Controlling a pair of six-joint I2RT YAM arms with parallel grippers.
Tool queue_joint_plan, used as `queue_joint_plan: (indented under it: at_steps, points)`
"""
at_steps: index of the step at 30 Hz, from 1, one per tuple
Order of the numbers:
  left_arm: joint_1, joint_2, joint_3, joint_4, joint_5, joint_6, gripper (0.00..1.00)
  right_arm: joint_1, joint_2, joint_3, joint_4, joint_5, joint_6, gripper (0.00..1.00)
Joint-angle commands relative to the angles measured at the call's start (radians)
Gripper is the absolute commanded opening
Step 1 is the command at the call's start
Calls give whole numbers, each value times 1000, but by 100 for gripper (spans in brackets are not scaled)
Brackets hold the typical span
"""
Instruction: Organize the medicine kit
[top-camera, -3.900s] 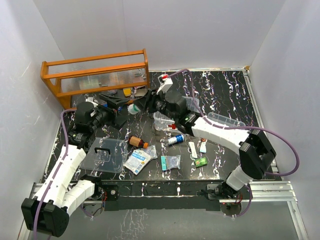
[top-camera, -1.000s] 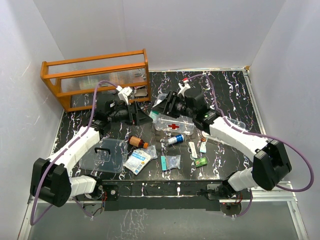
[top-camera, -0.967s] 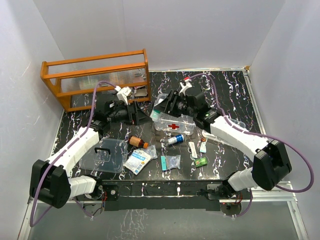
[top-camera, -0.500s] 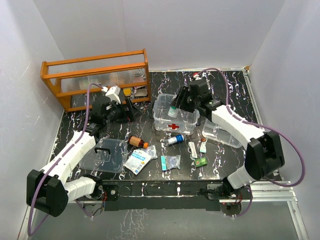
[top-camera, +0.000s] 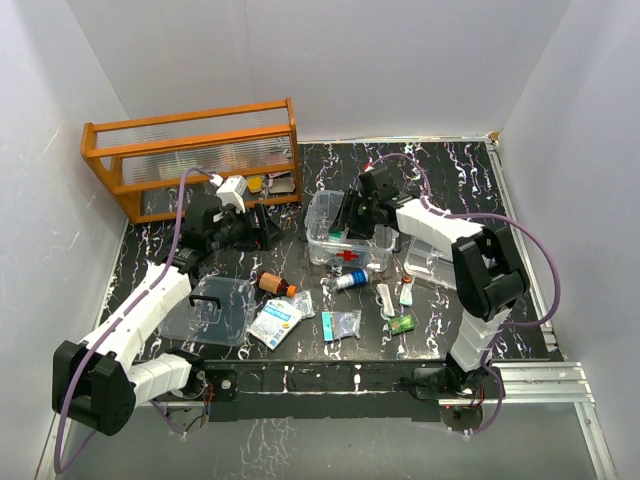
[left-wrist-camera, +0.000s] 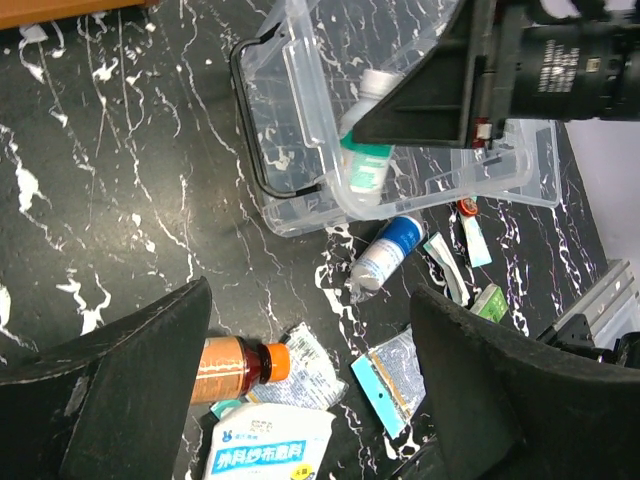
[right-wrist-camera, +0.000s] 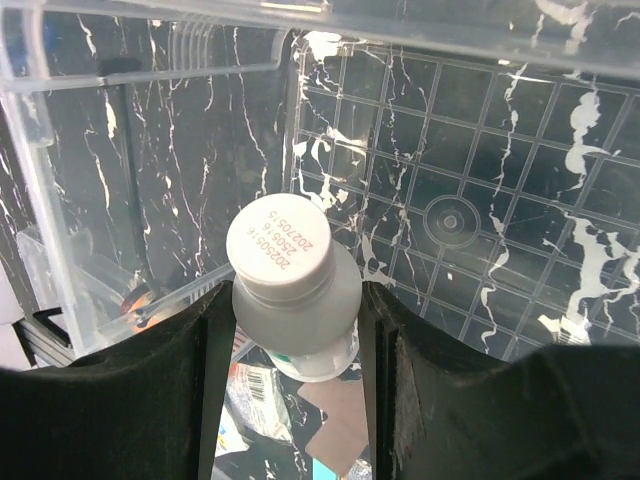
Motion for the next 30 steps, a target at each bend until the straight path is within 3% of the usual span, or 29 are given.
queue_joint_plan:
  at_steps: [1,16,30]
  points:
    - [-2,17,60,3,69,67,78,18,30,66,41,-40,37,26]
    - [-2,37,34,7,59,63,78,72,129,110,44,-26,78,39]
    - [-2,45,37,-2,41,72,78,92,152,124,29,-2,51,58]
